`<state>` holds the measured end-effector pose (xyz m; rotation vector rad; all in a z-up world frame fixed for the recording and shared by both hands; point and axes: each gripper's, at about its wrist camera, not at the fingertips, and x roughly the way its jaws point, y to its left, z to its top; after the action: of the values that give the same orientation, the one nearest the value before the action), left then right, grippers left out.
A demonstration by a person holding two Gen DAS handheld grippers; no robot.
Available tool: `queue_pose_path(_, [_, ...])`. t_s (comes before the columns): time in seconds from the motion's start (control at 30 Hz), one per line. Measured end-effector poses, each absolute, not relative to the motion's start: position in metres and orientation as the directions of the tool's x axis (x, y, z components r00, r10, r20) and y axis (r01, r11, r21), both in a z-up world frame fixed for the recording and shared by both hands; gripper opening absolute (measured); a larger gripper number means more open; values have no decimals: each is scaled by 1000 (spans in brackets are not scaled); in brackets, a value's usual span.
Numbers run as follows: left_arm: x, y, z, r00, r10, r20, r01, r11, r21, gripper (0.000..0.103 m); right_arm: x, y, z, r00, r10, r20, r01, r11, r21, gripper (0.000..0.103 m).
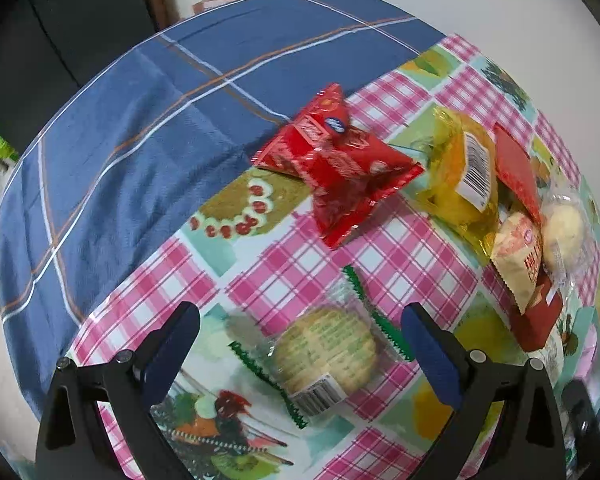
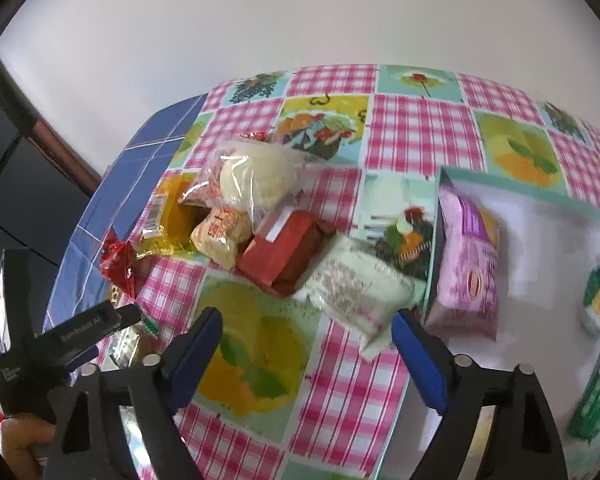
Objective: Organize snacks
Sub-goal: 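Move both open tools back over the snack pile, then close the right tool on the cream biscuit pack while the left tool closes on the round cookie pack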
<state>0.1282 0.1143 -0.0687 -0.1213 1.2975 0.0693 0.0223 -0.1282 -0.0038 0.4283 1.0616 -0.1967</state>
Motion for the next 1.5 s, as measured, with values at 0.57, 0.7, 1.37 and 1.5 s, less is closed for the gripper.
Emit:
queue_pose_path(0.57, [151,67,-84,237,-87,-968,43,996,-79,86,74,-135,-35,447,69,-892,207,962,178,67])
queue_pose_path(0.7, [148,65,-83,220,-116,-969,62,993,-105,85,76,-143,-39,462,62,-885,231,955,187,67])
queue_pose_path(1.37, [120,85,-76,190,-186,-964,84,981,-172,85,51,-128,-51,368,112,-923,224,953,205,67])
queue_pose_path(1.5, [110,85,-77,192,-172,-966,97,983,-155,84,52,-100,-53,323,38,-946,161,982,95,67])
